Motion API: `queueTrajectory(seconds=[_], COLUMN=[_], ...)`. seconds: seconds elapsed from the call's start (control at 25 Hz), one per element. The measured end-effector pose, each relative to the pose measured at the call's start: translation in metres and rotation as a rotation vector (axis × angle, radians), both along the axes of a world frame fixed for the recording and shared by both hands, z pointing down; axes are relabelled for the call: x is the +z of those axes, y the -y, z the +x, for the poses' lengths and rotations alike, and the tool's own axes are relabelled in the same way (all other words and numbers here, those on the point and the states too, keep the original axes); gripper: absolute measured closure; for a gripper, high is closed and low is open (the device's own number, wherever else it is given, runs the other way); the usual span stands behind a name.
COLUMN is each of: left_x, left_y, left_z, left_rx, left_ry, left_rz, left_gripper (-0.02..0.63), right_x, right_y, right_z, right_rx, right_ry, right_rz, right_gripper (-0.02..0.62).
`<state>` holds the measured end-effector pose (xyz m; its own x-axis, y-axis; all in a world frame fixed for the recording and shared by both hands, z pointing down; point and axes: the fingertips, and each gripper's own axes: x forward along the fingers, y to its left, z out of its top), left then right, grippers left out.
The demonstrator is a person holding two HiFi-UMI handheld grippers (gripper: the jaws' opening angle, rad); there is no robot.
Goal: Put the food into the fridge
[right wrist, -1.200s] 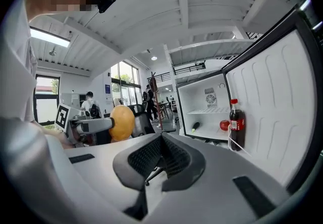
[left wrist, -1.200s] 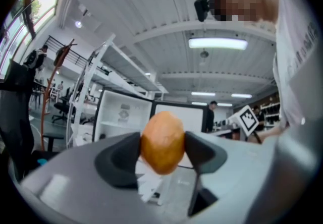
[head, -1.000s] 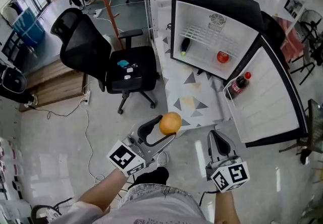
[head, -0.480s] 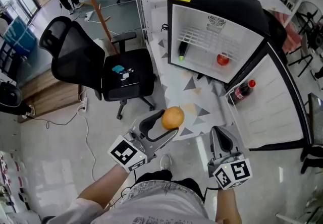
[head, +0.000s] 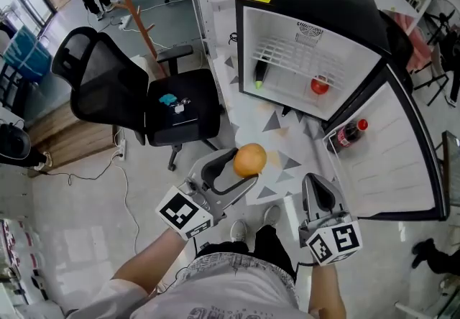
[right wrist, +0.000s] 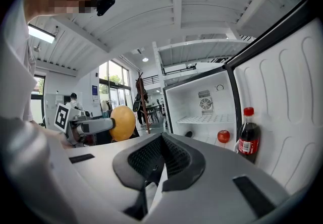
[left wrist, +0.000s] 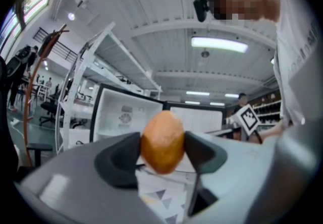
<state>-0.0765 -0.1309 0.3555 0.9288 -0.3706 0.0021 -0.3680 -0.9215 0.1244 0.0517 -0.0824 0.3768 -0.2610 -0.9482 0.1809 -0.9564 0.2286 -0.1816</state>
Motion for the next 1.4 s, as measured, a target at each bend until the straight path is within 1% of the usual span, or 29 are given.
queueTrajectory(seconds=[0.2,0.44,0.64,0.92,1.24,1.4], left_x=[-0.002,0.0,0.005,0.008,0.013,0.02], left_y=[0.023,0.053,0.078,0.115,0.157,0.179], left_z=[0.019,0.047,0.073,0.113,0.149,0.161], left_rx=[0.0,-0.008,-0.011,-0.007,-0.002,0.009], left_ry=[0.008,0.031,0.088,0.145,0.205,0.255], left_rz=[0.015,0.034,0.067,0.111,0.157,0.183], left_gripper=[0.325,0.325,0.325,0.325,0.325,0.325], right_x=[0.0,0.006,0.009,0.01,0.007,0.009], right_y=[0.022,0.049,0.073,0.107,0.132,0.139], right_z=[0.013,0.031,0.049,0.075,0.088,0.091], right_rx=[0.0,-0.024,-0.049,-0.071,-0.105,-0.118], right_ry=[0.0,0.011,0.023,0.036,0.037,0.036], right_rz=[0.009,0.007,0.018,0.037,0.058,0.062], right_gripper=[0.606,0.605,0.606,0.606,0.606,0.606])
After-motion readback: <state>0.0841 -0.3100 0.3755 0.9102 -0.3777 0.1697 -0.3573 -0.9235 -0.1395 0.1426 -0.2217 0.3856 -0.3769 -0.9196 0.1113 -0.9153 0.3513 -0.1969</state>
